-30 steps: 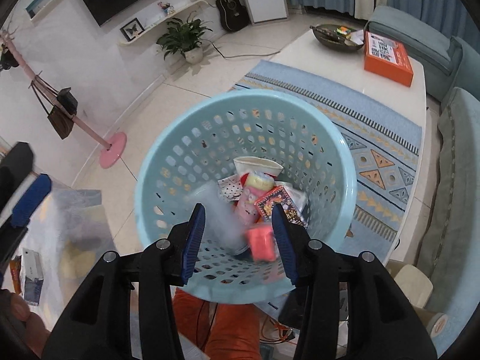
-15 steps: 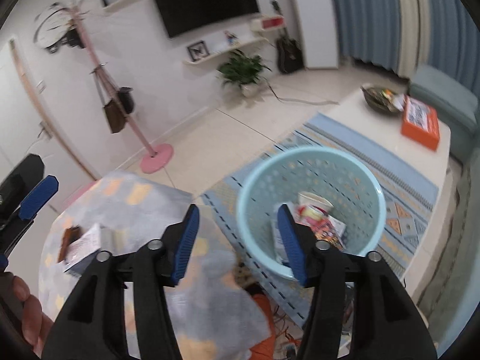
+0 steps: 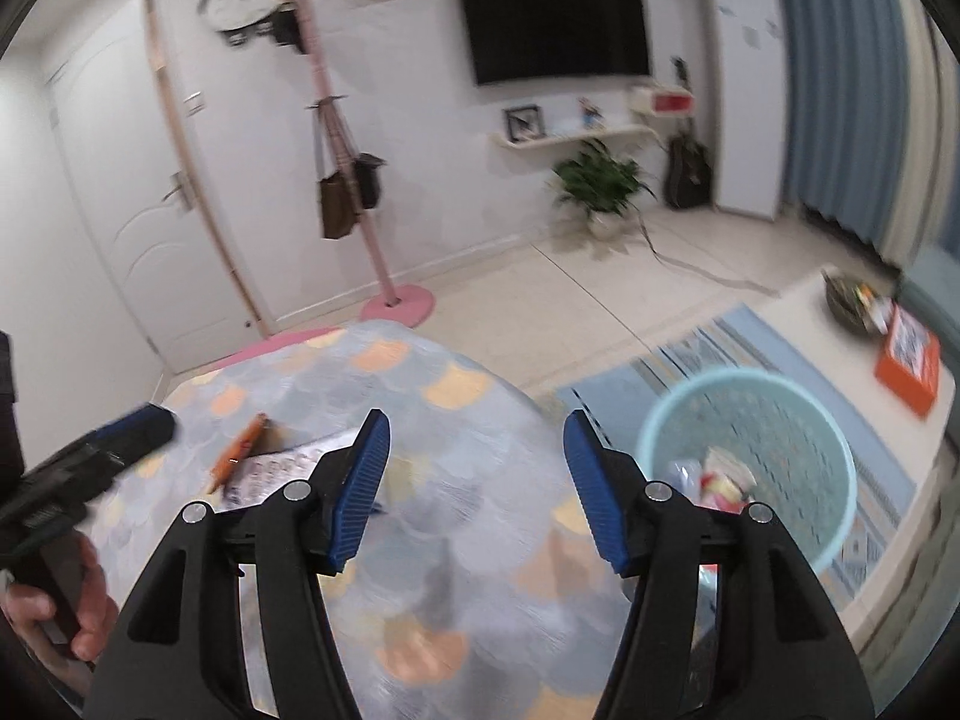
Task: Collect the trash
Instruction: 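Grasp the orange snack bag with the left tool while the right tool grasps the white-blue carton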
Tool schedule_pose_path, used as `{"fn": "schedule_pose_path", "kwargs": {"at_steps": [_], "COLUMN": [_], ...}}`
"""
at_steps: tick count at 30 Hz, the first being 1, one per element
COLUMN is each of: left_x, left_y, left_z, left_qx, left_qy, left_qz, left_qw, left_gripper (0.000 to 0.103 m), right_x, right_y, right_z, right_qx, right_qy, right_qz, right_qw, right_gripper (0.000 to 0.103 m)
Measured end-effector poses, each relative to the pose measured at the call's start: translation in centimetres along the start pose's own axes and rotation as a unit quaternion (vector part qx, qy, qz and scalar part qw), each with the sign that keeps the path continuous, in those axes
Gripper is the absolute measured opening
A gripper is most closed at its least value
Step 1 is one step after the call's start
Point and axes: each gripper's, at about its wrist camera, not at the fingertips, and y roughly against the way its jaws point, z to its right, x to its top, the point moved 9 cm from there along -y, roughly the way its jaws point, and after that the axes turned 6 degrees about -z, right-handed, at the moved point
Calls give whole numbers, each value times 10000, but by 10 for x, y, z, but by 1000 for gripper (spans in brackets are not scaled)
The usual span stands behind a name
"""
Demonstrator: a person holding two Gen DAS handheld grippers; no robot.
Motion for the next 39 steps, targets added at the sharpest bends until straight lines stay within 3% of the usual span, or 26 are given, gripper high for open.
{"fn": "schedule_pose_path", "kwargs": {"at_steps": [3, 7, 12, 18, 20, 24, 26, 31, 39], "left_x": [-8, -20, -28, -37, -38, -43, -43, -48, -65], "left_y": [-18, -39, -49, -52, -51, -48, -43, -29, -6], "left_z": [-15, -34, -42, -49, -53, -59, -61, -64, -73], "left_qx": [62, 557, 515, 590, 569, 148, 29, 18, -1], "left_qy": [29, 52, 119, 80, 133, 458, 484, 446, 594], "left_qz": [-265, -537, -679, -762, -746, -841, -816, -759, -694], "left_qw": [9996, 9970, 9963, 9953, 9955, 9953, 9955, 9961, 9958], "left_gripper": [79, 77, 73, 58, 48, 36, 25, 7, 6], "right_x": [9, 15, 16, 13, 13, 9, 5, -14, -52], "right_y": [-6, -25, -59, -101, -113, -137, -146, -156, -130], "right_z": [-28, -45, -58, -77, -83, -102, -111, -121, -118], "right_qx": [344, 613, 762, 912, 935, 1170, 1160, 1278, 1591], "right_qy": [266, 384, 329, 363, 402, 588, 744, 936, 1007], "right_qz": [89, 24, -276, -591, -699, -1055, -1228, -1658, -2158], "right_qw": [9990, 9974, 9962, 9934, 9923, 9858, 9828, 9733, 9581], "right_gripper": [57, 57, 56, 56, 56, 57, 57, 57, 57]}}
